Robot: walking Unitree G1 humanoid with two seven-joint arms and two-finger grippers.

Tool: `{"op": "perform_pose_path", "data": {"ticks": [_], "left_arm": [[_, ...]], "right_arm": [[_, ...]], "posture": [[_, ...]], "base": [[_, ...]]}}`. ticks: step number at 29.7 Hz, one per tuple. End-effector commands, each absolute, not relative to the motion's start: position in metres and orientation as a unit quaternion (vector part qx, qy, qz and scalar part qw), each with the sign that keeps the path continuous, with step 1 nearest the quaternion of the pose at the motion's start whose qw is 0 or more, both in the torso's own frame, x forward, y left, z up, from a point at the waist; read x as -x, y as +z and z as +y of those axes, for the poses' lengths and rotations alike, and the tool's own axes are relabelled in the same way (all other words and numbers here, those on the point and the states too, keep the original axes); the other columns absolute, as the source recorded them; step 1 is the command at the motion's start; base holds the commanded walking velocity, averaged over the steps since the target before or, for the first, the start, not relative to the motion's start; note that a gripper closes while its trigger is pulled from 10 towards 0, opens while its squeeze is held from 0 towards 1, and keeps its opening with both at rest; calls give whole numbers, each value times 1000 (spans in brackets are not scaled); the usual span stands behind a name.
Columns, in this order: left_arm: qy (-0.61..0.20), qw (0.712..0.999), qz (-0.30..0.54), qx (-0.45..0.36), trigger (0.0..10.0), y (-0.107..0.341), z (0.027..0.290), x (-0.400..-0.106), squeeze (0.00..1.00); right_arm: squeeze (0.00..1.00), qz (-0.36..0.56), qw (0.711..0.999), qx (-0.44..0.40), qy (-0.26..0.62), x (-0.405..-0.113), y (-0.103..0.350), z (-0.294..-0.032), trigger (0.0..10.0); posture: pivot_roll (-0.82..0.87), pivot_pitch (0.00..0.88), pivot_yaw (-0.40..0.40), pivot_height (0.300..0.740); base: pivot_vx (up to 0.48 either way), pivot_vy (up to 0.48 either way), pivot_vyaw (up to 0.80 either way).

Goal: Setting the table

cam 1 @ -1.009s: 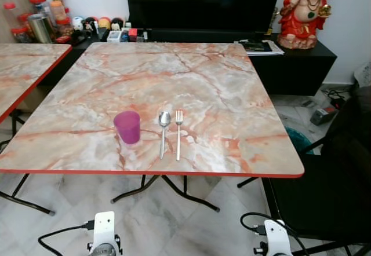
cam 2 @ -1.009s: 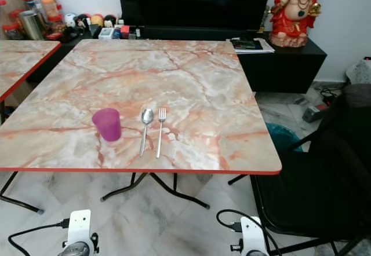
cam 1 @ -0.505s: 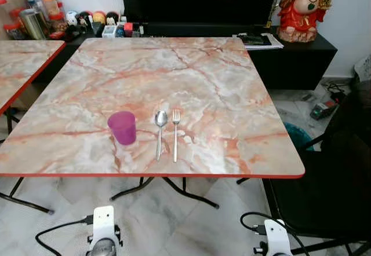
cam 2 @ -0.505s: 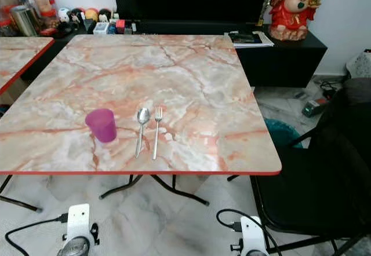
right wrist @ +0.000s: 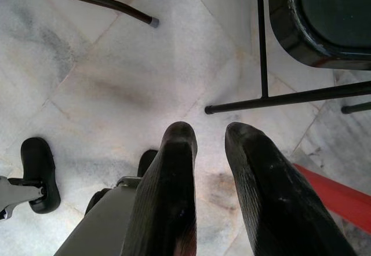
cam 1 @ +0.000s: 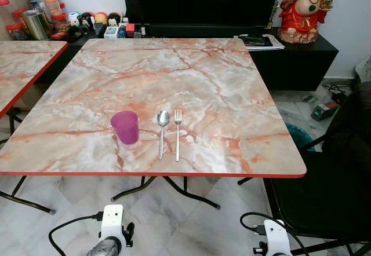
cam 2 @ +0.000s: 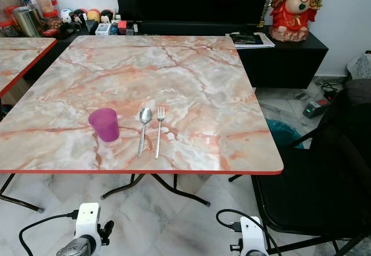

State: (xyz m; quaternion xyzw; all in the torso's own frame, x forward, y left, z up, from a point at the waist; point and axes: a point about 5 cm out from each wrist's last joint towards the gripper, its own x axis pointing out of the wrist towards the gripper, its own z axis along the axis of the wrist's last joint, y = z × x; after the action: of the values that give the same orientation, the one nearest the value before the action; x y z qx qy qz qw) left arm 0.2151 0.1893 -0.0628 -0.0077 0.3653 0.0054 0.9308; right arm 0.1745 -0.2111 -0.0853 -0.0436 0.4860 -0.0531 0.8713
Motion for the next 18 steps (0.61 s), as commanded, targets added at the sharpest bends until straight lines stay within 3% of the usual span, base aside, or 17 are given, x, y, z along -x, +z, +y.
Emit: {"op": "perform_pose_path", "data": {"ticks": [1,18], "left_arm": [[-8,929,371,0,10000,-63,190,-215,0],[-37,928,372,7,10000,-63,190,-215,0]], "right_arm": [[0,488,871,38,-53,-173,-86,-210,10000],[0,485,872,30,-56,-173,-87,-207,10000]], "posture": [[58,0,-9,740],[43,0,1,740]], "base": [[0,0,0],[0,0,0]]}}
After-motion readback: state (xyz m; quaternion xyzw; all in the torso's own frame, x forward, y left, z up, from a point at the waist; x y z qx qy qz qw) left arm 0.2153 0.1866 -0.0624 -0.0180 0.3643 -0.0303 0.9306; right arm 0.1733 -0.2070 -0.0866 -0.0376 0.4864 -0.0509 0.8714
